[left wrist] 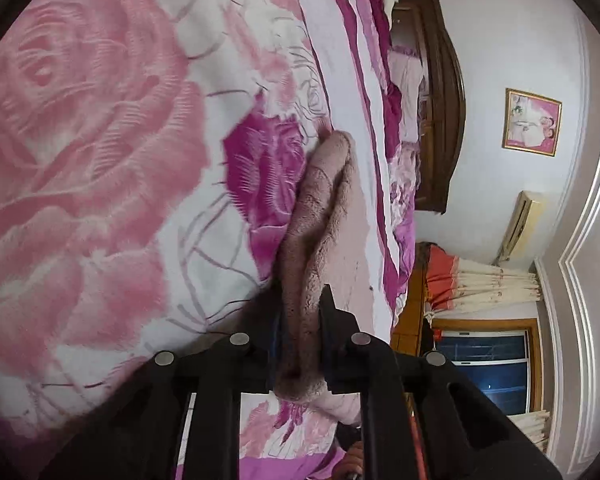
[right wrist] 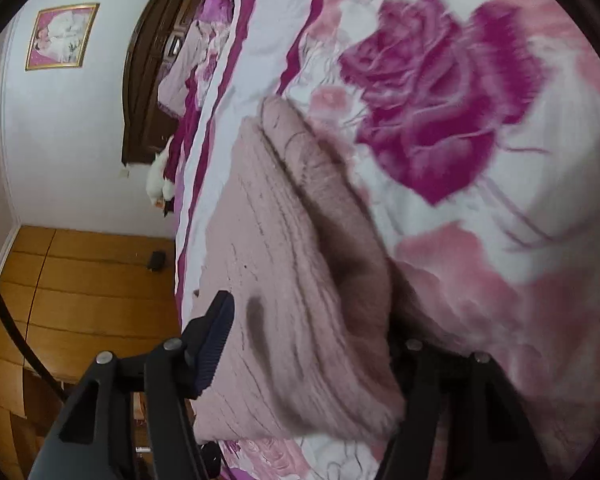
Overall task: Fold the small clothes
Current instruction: 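Lay the folded edge down on the cardigan and open both grippers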
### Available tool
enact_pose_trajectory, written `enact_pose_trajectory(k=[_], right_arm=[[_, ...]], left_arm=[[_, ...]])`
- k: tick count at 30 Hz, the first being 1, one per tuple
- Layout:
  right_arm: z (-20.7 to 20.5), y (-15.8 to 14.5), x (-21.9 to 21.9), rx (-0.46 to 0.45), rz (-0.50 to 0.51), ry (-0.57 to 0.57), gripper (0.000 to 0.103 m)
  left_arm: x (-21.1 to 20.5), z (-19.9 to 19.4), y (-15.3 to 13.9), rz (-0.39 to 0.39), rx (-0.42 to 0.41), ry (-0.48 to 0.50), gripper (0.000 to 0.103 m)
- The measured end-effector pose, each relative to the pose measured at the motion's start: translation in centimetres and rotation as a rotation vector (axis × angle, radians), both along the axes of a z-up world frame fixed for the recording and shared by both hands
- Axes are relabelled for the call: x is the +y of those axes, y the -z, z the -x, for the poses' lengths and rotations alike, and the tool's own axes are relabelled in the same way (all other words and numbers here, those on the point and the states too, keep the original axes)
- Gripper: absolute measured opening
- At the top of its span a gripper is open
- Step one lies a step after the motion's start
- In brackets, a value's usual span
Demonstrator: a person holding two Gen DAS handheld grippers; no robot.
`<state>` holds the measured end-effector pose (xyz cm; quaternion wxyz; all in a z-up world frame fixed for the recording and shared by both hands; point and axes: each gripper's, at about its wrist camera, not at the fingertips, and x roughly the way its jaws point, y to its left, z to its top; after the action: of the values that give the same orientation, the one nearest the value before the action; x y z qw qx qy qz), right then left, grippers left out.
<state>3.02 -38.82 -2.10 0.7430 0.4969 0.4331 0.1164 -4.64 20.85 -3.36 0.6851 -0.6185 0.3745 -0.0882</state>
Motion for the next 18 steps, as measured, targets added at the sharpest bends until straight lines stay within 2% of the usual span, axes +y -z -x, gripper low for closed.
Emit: enact_pose_trajectory(k=[1,2,3,5,9,13,18], right_arm=[[-0.3,-0.2,0.5,0.008,0.030,-0.037,0.028],[-0.3,-0.1,0.7,0.022,0.038,-0.045,0.021],[0.0,-0.1,0.4,0.024,0.019,-0.022,0.020],[0.4,0.1,-0.5,0.000,-0.034,0.029,0.017],[2.6,-0.5,-1.9,-0.007,-0.043,0.052,0.016],[5.1,-1.3,-1.8,-0.039,0.028,0.020,0.016],[7.8,-2.4,-1.8,-0.047,0.061,-0.010,0.016]], left_arm=[[0.0,0.4,-0.1,-0.031,-0.004,0.008,0.000],[-0.2,0.4,-0.5,-0.071,-0.007,0.021,0.000],[-0.4,0.9,-1.2,-0.116,-0.020,0.037,0.000],[-0.1,2.1,-2.2,-0.153,-0.029,0.031,0.000],[0.8,4.6,-3.0,-0.124,-0.039,-0.006,0.000],[2.4,7.1,-3.1,-0.090,-0.059,-0.042,0.000],[2.0,8.1,-3.2,-0.116,-0.067,-0.014,0.000]])
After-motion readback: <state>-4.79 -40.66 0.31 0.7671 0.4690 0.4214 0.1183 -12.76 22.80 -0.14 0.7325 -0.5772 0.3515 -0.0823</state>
